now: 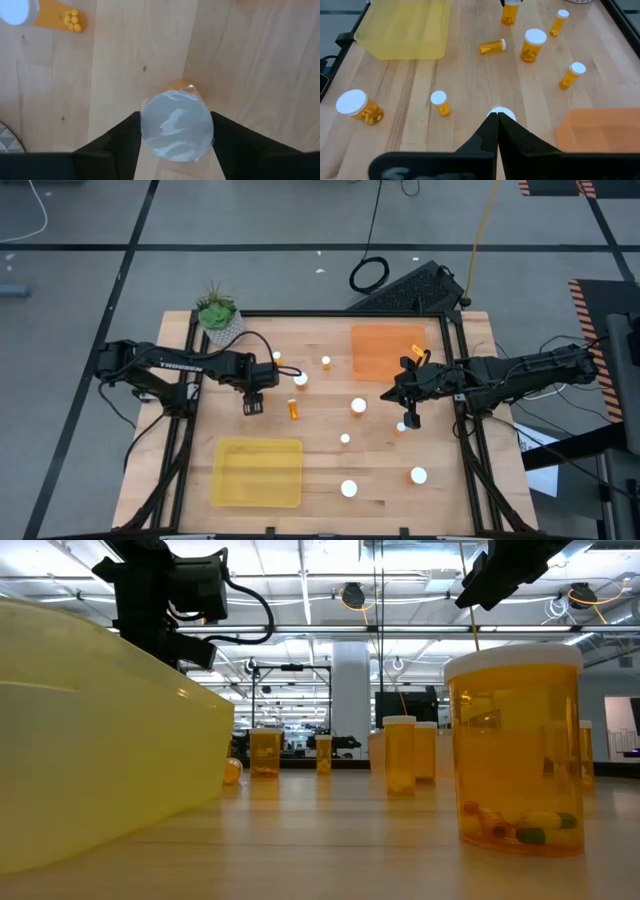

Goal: Pick and place medicine bottles into bin by pill shape (circle, oval)
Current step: Put the large pill bottle into the yellow bin

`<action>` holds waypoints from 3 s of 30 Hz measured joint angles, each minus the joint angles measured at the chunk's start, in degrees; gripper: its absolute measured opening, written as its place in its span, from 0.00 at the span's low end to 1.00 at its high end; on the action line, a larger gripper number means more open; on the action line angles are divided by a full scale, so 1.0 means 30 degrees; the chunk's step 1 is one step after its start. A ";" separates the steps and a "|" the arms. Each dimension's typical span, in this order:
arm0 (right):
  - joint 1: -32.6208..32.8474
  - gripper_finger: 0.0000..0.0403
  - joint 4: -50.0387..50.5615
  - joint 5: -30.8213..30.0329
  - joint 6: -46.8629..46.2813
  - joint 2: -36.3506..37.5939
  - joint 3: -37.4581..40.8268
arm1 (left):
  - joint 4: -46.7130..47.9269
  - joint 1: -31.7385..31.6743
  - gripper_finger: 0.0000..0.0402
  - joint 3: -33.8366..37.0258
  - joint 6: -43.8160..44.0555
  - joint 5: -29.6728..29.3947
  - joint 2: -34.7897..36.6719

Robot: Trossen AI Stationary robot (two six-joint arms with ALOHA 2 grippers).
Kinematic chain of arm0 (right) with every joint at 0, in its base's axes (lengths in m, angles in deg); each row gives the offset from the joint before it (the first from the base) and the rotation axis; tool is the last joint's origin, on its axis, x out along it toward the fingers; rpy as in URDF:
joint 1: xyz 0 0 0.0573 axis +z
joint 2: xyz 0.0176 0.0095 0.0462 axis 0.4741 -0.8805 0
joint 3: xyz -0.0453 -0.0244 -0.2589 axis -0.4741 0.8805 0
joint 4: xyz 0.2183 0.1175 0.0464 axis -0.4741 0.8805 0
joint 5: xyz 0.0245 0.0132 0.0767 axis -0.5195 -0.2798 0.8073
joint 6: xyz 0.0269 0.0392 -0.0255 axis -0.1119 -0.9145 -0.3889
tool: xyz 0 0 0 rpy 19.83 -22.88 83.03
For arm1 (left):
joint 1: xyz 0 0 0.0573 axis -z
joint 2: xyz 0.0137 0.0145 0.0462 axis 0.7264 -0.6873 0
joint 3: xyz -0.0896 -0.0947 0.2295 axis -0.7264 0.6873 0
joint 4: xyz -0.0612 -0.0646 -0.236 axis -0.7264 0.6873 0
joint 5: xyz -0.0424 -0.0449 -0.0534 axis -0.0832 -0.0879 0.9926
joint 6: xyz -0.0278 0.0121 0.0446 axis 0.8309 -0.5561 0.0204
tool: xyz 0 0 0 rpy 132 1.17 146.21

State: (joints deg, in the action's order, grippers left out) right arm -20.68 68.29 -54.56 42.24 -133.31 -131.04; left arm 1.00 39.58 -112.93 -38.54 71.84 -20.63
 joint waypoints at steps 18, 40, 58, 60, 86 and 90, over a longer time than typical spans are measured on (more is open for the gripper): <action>0.0000 0.00 0.0000 -0.0007 0.0139 0.0005 0.0000 | 0.0050 0.0000 0.53 -0.0007 0.0370 0.0248 0.0013; 0.0000 0.00 0.0000 -0.0036 0.0361 0.0002 0.0000 | 0.4102 0.2484 0.54 -0.3562 0.2058 0.0234 0.0007; 0.0000 0.00 0.0000 -0.0036 0.0357 0.0005 0.0000 | 0.8103 0.9255 0.54 -0.9941 0.7341 0.0171 0.0015; 0.0000 0.00 0.0000 -0.0036 0.0357 0.0005 0.0000 | 0.8334 1.0216 0.54 -1.0101 0.8536 0.0238 0.0029; 0.0000 0.00 -0.0435 -0.0044 0.0350 -0.0002 0.0000 | 0.6273 1.6626 0.54 -0.5732 1.8452 -0.0037 0.0007; 0.0000 0.00 -0.0437 -0.0044 0.0350 -0.0002 0.0000 | 0.5194 1.6616 0.54 -0.4459 1.8827 -0.0036 0.0007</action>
State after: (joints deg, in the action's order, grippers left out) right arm -20.68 66.97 -54.69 43.29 -133.31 -131.04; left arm 16.58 89.43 -126.30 17.94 71.73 -20.61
